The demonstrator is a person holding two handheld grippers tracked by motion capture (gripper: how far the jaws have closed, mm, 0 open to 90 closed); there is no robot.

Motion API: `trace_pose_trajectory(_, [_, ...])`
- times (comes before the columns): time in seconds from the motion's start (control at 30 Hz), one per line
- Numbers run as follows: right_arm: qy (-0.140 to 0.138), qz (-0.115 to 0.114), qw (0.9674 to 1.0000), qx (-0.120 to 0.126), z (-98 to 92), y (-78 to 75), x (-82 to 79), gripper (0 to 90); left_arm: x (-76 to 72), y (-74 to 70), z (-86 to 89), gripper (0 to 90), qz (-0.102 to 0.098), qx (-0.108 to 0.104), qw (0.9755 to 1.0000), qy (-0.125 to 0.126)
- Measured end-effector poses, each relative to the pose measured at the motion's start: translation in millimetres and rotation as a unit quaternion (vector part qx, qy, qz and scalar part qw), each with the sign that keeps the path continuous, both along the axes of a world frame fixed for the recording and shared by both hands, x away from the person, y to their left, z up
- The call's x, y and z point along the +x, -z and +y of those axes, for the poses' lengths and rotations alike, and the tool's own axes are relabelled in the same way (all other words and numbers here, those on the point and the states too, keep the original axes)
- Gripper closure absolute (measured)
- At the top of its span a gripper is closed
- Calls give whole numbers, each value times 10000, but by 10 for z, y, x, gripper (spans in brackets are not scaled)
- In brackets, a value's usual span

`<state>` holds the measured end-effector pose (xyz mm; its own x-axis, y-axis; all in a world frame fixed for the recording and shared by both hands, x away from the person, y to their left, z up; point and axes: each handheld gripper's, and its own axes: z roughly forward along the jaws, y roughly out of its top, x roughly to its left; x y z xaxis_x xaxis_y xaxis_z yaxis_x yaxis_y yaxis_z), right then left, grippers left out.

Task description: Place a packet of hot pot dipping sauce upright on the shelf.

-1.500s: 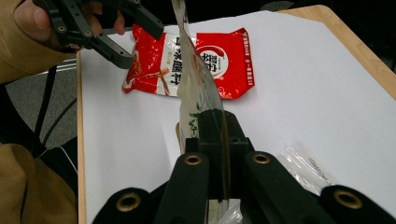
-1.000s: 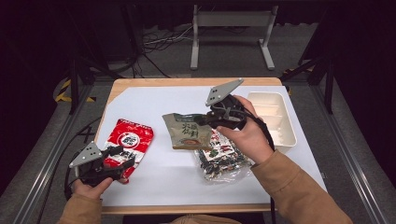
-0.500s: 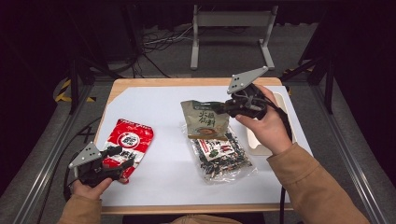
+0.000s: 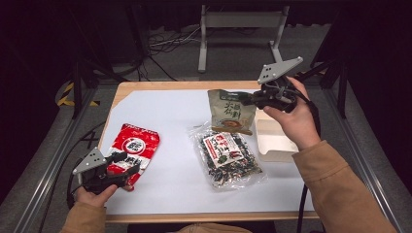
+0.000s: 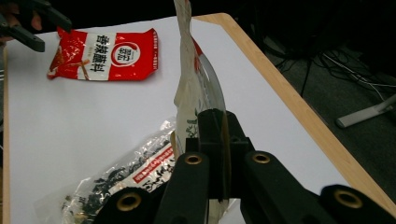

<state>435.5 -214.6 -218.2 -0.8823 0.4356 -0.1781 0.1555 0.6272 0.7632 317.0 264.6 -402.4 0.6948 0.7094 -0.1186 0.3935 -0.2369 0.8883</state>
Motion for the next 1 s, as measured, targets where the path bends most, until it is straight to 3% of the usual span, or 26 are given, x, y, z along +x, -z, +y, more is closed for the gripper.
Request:
trace_pose_trajectory(0.47, [373,-280,9989,76,-438,-73,163,900,2,14,-7,322,47,-12,10000,0])
trace_pose_trajectory(1.0, [621,-593,9963,95,-833,-34,341,900,-62,35,37,322,80,14,9999,-117])
